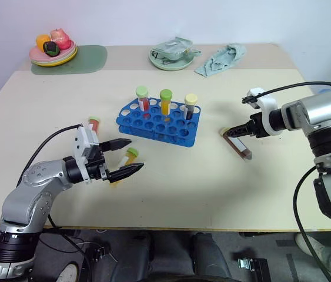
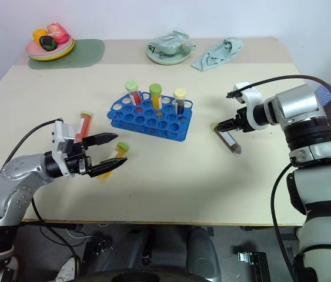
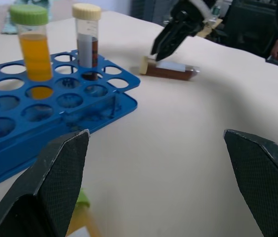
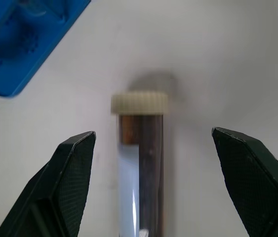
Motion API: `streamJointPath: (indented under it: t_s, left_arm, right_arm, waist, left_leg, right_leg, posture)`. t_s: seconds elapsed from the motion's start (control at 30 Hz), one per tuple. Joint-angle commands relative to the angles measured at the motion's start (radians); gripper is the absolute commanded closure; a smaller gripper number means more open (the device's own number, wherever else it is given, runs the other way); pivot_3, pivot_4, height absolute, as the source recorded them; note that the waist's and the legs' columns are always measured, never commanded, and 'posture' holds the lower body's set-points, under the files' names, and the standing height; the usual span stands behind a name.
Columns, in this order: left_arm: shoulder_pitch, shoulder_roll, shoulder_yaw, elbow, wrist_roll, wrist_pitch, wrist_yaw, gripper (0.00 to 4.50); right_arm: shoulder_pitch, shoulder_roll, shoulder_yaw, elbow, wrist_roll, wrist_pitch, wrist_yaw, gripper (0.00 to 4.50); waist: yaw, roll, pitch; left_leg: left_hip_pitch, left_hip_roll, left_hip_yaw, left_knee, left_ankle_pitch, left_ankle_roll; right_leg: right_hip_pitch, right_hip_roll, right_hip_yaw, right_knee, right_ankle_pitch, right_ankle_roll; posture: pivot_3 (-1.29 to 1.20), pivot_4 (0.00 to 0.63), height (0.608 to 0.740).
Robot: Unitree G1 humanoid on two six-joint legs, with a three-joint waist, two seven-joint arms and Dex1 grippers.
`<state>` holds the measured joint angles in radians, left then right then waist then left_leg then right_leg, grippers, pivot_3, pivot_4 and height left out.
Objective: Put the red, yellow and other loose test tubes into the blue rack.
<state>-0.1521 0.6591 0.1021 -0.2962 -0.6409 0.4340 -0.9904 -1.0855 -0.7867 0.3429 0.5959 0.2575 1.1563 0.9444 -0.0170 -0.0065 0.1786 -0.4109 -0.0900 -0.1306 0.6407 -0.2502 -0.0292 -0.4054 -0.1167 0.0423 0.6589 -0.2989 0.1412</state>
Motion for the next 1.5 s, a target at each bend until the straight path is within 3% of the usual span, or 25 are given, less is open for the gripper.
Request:
streamJointPath:
  t_s: [0.03,0.23,0.33,0.8,0.93,1.27,1.33,1.5]
  left_arm:
    - [-0.004,-0.005,-0.004,-0.034,-0.005,0.005,0.005,0.05]
    - [-0.005,-0.016,-0.009,-0.053,-0.013,0.016,0.017,0.05]
    - [0.000,-0.011,0.001,-0.060,-0.019,0.026,0.016,0.00]
    - [-0.009,-0.013,0.004,-0.063,-0.021,0.045,0.026,0.00]
    - [-0.004,-0.013,0.004,-0.068,-0.022,0.046,0.031,0.00]
    - [0.004,-0.008,0.014,-0.073,-0.022,0.050,0.032,0.00]
    - [0.007,-0.006,0.018,-0.074,-0.022,0.050,0.032,0.00]
    - [0.012,-0.002,0.023,-0.074,-0.022,0.051,0.032,0.00]
  right_arm:
    - [-0.045,0.005,0.007,0.031,-0.041,-0.030,0.030,0.64]
    - [-0.042,0.027,0.031,0.072,-0.104,-0.084,0.067,0.64]
    - [-0.028,0.036,0.034,0.055,-0.115,-0.084,0.082,1.49]
    - [0.007,0.073,0.010,0.003,-0.122,-0.039,0.073,1.49]
    - [0.013,0.083,0.016,-0.015,-0.119,-0.031,0.078,2.74]
    - [0.031,0.109,0.011,-0.035,-0.119,-0.036,0.065,2.74]
    - [0.035,0.107,0.001,-0.061,-0.106,-0.030,0.071,3.27]
    - [0.046,0.089,-0.047,-0.161,-0.065,0.018,0.073,3.27]
  waist:
    - [0.000,0.000,0.000]
    - [-0.001,0.000,0.000]
    - [-0.003,0.000,0.000]
    - [-0.002,0.000,0.000]
    - [-0.003,0.000,0.000]
    - [-0.004,0.000,0.000]
    - [-0.004,0.000,0.000]
    - [-0.003,0.000,0.000]
  left_leg:
    - [0.000,0.000,0.000,0.000,0.000,0.000]
    - [0.000,0.000,0.000,0.000,0.000,0.000]
    - [0.000,0.000,0.000,0.000,0.000,0.000]
    - [0.000,0.000,0.000,0.000,0.000,0.000]
    - [0.000,0.000,0.000,0.000,0.000,0.000]
    - [0.000,0.000,0.000,0.000,0.000,0.000]
    - [0.000,0.000,0.000,0.000,0.000,0.000]
    - [0.000,0.000,0.000,0.000,0.000,0.000]
  right_leg:
    - [0.000,0.000,0.000,0.000,0.000,0.000]
    - [0.000,0.000,0.000,0.000,0.000,0.000]
    - [-0.001,0.000,0.000,0.001,0.000,0.000]
    - [-0.001,0.000,0.000,0.001,0.000,0.000]
    - [-0.001,0.000,0.000,0.002,0.000,0.000]
    - [-0.001,0.000,0.000,0.002,0.000,0.000]
    - [-0.001,0.000,0.000,0.002,0.000,0.000]
    - [-0.002,0.000,0.000,0.002,0.000,0.000]
  posture:
    - [0.00,0.150,0.740]
    - [0.00,0.150,0.740]
    - [0.00,0.150,0.740]
    - [0.00,0.150,0.740]
    - [0.00,0.150,0.740]
    - [0.00,0.150,0.740]
    - [0.00,0.150,0.740]
    - [0.00,0.150,0.740]
